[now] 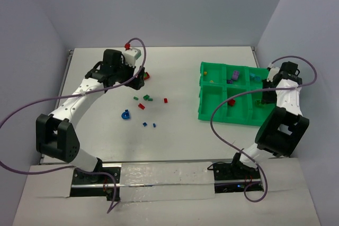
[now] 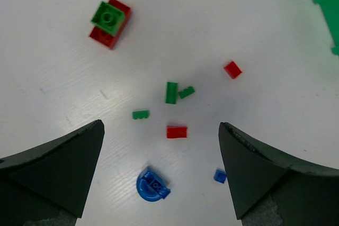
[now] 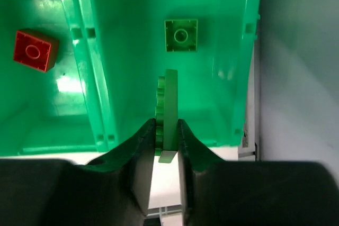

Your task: Sort the legos into containers by color

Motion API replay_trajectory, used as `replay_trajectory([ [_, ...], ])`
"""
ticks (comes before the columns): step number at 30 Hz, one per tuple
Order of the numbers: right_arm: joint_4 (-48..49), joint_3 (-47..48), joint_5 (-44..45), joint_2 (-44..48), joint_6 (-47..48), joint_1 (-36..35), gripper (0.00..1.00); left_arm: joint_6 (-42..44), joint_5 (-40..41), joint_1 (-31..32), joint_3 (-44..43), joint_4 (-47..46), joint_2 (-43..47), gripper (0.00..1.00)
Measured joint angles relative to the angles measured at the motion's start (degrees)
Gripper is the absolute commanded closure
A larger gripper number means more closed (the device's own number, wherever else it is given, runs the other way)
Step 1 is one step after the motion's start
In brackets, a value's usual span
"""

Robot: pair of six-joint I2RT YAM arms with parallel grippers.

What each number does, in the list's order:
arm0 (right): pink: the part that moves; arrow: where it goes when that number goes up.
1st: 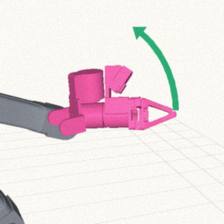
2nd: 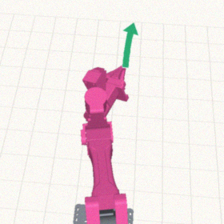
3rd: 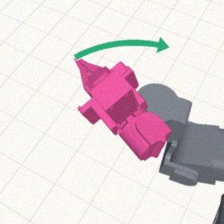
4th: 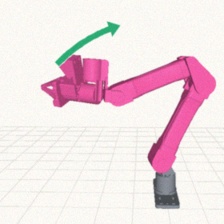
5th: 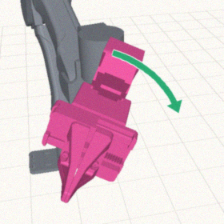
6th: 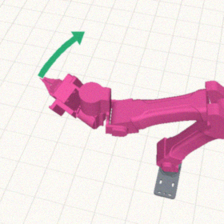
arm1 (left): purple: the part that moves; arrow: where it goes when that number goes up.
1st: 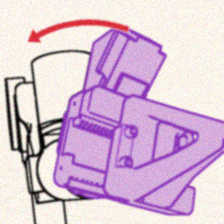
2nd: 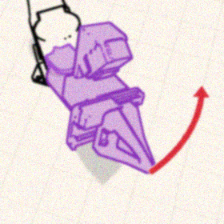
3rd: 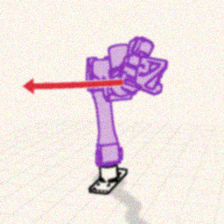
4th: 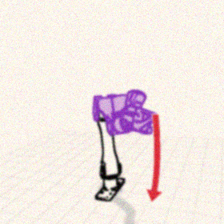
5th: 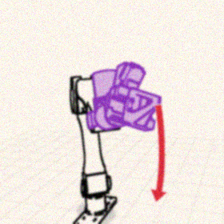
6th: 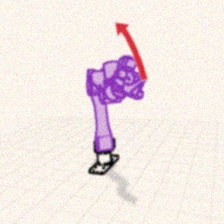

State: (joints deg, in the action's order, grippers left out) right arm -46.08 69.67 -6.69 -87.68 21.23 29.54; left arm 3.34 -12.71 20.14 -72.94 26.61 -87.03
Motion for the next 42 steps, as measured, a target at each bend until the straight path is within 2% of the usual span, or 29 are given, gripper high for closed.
replay_trajectory([
  [1, 0.4, 0.0, 0.0, -0.5, -0.1, -0.2, 0.45, 0.2, 0.5, -0.8, -0.7, 0.0, -0.7, 0.01],
  [2, 0.7, 0.0, 0.0, -1.0, -0.2, -0.3, 0.38, 0.6, 0.7, -1.7, -1.6, 0.1, -1.6, 0.01],
  [5, 1.2, 0.0, 0.3, -2.1, -0.8, -1.0, 0.24, 3.0, 0.8, -4.3, -6.4, 0.6, -5.1, 0.02],
  [6, 1.3, 0.0, 0.4, -2.1, -0.7, -1.2, 0.20, 3.7, 0.7, -5.0, -7.9, 0.4, -6.2, 0.03],
  [9, 1.6, 0.0, 1.0, -2.1, -0.7, -2.0, 0.17, 6.3, -0.1, -7.0, -11.3, 0.7, -9.2, 0.06],
  [11, 1.5, 0.0, 1.2, -2.1, -0.9, -2.5, 0.07, 8.5, -0.9, -7.8, -12.8, 1.0, -11.0, 0.09],
  [14, 0.4, 0.6, 0.7, -1.1, -1.3, -3.1, 0.02, 11.8, -2.4, -8.0, -14.7, 1.7, -14.0, 0.13],
  [21, -2.8, 7.4, -3.7, 3.2, -3.4, -6.5, 0.00, 19.7, -6.6, -7.9, -20.9, 4.7, -24.0, 0.19],
  [25, -3.1, 9.8, -6.2, 4.2, -4.6, -8.8, 0.00, 21.2, -8.6, -7.9, -26.2, 5.3, -30.1, 0.23],
  [31, -4.6, 9.8, -7.7, 4.2, -5.5, -9.8, 0.00, 22.5, -12.6, -7.8, -33.7, 6.8, -37.7, 0.24],
  [34, -5.2, 9.8, -7.9, 4.2, -5.5, -9.8, 0.00, 22.9, -13.9, -7.6, -37.8, 8.0, -41.3, 0.22],
  [42, -5.9, 9.8, -8.6, 3.8, -5.6, -9.8, 0.00, 23.6, -14.7, -6.4, -38.9, 10.0, -44.1, 0.24],
])
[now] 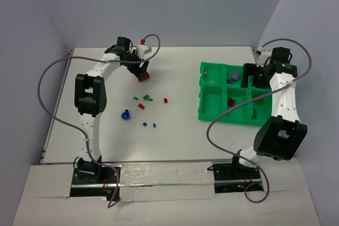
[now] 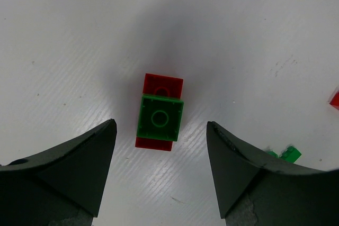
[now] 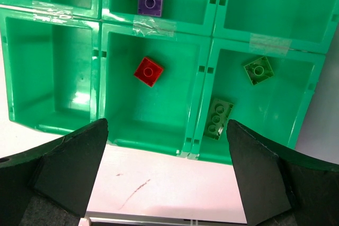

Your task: Sort the legos into containers by color

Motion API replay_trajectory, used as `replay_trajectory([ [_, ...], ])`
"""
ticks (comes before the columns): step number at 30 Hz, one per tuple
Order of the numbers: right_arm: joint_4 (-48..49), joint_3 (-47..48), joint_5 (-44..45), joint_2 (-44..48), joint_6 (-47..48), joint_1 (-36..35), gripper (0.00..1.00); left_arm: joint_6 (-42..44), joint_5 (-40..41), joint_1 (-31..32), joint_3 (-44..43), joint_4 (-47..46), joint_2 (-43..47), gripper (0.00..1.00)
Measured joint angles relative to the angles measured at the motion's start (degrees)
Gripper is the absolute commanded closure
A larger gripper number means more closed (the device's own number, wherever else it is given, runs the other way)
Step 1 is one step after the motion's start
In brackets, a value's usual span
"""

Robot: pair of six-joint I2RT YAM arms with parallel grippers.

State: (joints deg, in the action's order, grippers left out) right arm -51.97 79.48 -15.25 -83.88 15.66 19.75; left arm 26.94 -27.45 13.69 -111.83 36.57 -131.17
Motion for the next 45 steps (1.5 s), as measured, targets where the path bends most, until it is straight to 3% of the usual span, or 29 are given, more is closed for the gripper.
replay_trajectory([
  [8, -0.2, 0.0, -0.8, -0.7, 0.0, 0.0, 0.00, 0.6, 1.3, 1.3, 0.3, -0.5, -0.1, 0.39],
  [19, -0.4, 0.0, -0.9, -0.7, 0.0, -0.1, 0.00, 1.0, 3.9, 1.7, 1.4, -0.9, -0.9, 0.47],
  [23, -0.4, 0.0, -0.9, -0.7, 0.0, -0.2, 0.00, 1.6, 4.6, 1.8, 1.9, -1.1, -0.9, 0.58],
  [27, -0.4, 0.1, -0.9, -0.8, 0.0, -0.4, 0.00, 2.0, 4.7, 2.0, 1.9, -1.3, -0.9, 0.82],
  [32, -0.3, 0.5, -3.8, -0.8, -0.5, -1.8, 0.00, 1.4, 3.4, 2.0, 2.1, -1.3, -0.5, 1.00],
  [38, 2.4, -0.2, -15.6, -0.6, -3.0, -9.2, 0.00, -4.0, -8.2, 2.0, 8.2, -0.3, 7.7, 1.00],
  [45, 8.9, -0.8, -35.4, -0.6, -7.9, -20.7, 0.00, -21.9, -32.0, 2.0, 25.6, -7.6, 31.0, 1.00],
])
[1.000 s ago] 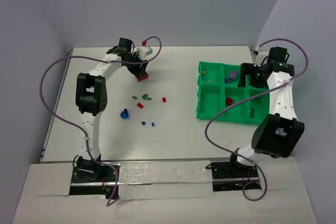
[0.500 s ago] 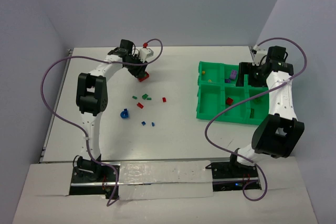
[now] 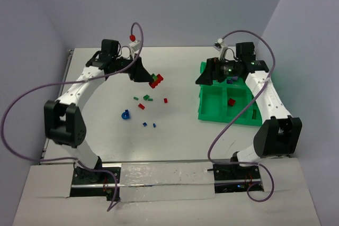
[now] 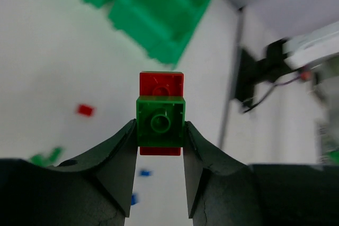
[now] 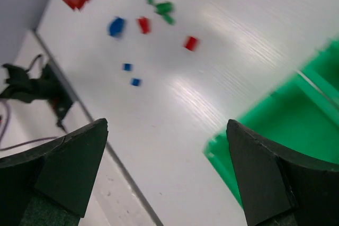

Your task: Sort the legos into containers by color

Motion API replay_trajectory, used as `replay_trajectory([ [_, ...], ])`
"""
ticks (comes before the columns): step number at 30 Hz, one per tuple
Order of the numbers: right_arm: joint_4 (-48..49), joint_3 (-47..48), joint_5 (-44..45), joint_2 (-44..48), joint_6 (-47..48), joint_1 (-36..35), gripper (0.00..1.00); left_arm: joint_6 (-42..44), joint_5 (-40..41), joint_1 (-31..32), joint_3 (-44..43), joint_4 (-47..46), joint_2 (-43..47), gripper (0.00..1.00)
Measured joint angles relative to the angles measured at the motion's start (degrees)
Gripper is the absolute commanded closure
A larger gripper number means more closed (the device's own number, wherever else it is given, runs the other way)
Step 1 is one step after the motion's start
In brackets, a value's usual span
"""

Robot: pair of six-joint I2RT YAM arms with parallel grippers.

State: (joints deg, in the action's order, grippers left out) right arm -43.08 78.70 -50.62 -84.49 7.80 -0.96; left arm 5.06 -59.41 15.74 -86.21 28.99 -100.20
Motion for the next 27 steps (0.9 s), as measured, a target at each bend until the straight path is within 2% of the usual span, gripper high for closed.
replay_trajectory([
  [4, 6.1, -0.1, -8.1, -0.2, -4.9, -5.4, 0.00, -17.2, -8.0, 0.1, 11.3, -15.4, 9.7, 1.00],
  [6, 8.6, -0.1, -11.0, -0.5, -7.0, -8.0, 0.00, -24.9, -9.9, 0.3, 15.5, -23.4, 12.3, 1.00],
  [9, 11.1, 0.2, -13.9, -1.3, -9.0, -12.0, 0.00, -31.9, -11.1, 0.6, 17.9, -30.1, 13.4, 1.00],
  [15, 12.4, 3.1, -16.0, -4.5, -10.9, -18.3, 0.01, -37.8, -11.5, 1.6, 19.4, -36.0, 13.7, 1.00],
  [22, 13.0, 5.9, -17.0, -8.0, -12.5, -22.1, 0.01, -39.0, -11.6, 3.2, 19.6, -36.6, 13.9, 1.00],
  [25, 13.1, 6.9, -17.5, -9.2, -12.8, -22.9, 0.05, -39.5, -11.6, 3.6, 19.6, -37.1, 13.9, 1.00],
  [27, 13.1, 6.9, -18.0, -9.5, -12.9, -23.2, 0.13, -40.0, -11.7, 3.9, 19.7, -37.5, 14.0, 1.00],
])
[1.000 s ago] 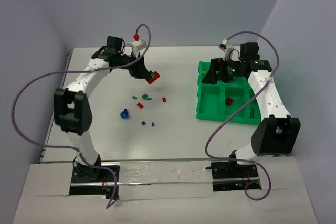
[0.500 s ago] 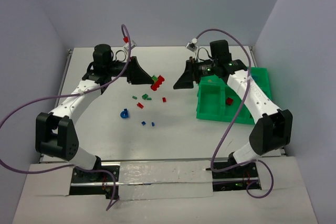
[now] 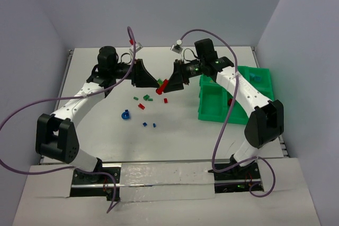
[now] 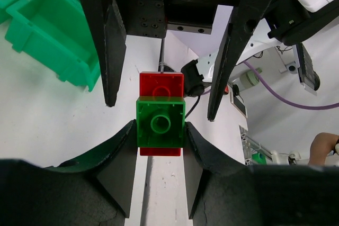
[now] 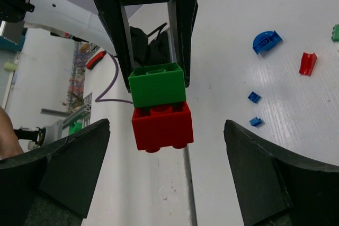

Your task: Sort the legos into containers by color

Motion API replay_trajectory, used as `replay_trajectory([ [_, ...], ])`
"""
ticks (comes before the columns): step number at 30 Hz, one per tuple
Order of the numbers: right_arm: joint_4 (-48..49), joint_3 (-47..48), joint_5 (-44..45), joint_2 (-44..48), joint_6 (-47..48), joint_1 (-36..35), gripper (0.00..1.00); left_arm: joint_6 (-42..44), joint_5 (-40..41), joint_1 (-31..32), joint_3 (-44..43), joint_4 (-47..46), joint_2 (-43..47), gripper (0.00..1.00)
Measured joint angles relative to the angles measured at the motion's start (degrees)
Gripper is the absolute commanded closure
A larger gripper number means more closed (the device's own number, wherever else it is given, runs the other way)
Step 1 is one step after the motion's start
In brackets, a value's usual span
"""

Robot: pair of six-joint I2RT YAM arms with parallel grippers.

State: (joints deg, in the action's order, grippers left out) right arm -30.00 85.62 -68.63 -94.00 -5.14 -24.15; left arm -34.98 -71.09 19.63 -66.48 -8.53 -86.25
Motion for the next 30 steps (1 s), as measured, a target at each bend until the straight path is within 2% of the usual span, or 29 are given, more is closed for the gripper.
replay_trajectory([
  [7, 1.6, 0.0, -1.1, -0.1, -1.2, -0.4, 0.46, -1.2, -0.3, 0.7, 0.5, -1.5, 0.0, 1.00],
  [10, 2.5, 0.0, -1.5, -0.1, -1.2, -0.6, 0.56, -1.6, -0.4, 0.8, 0.5, -1.8, 0.0, 1.00],
  [12, 3.0, 0.0, -1.6, -0.1, -1.2, -0.6, 0.70, -1.9, -0.6, 0.8, 0.6, -2.2, 0.0, 1.00],
  [13, 3.0, 0.0, -1.8, -0.1, -1.3, -0.6, 0.73, -2.0, -0.9, 0.8, 0.6, -2.4, 0.0, 1.00],
  [16, 3.3, -0.1, -2.4, -0.1, -0.9, -0.6, 0.95, -2.1, -1.2, 0.8, 0.6, -2.6, 0.0, 1.00],
  [19, 3.0, -0.2, -2.6, -0.1, 0.3, -0.6, 1.00, -1.7, -1.2, 0.6, 0.7, -2.6, 0.0, 1.00],
  [22, 2.0, -0.8, -2.6, 0.1, 3.3, -0.6, 1.00, -1.2, -1.4, 0.0, 0.6, -2.2, 0.0, 1.00],
  [27, -6.3, -4.5, -2.4, 1.2, 11.9, 0.5, 1.00, -0.3, -0.2, -5.6, -2.4, -1.0, 0.0, 1.00],
  [30, -12.1, -6.7, -1.4, 1.7, 17.3, 4.1, 1.00, 2.5, 1.2, -8.1, -6.3, 1.7, -0.1, 1.00],
])
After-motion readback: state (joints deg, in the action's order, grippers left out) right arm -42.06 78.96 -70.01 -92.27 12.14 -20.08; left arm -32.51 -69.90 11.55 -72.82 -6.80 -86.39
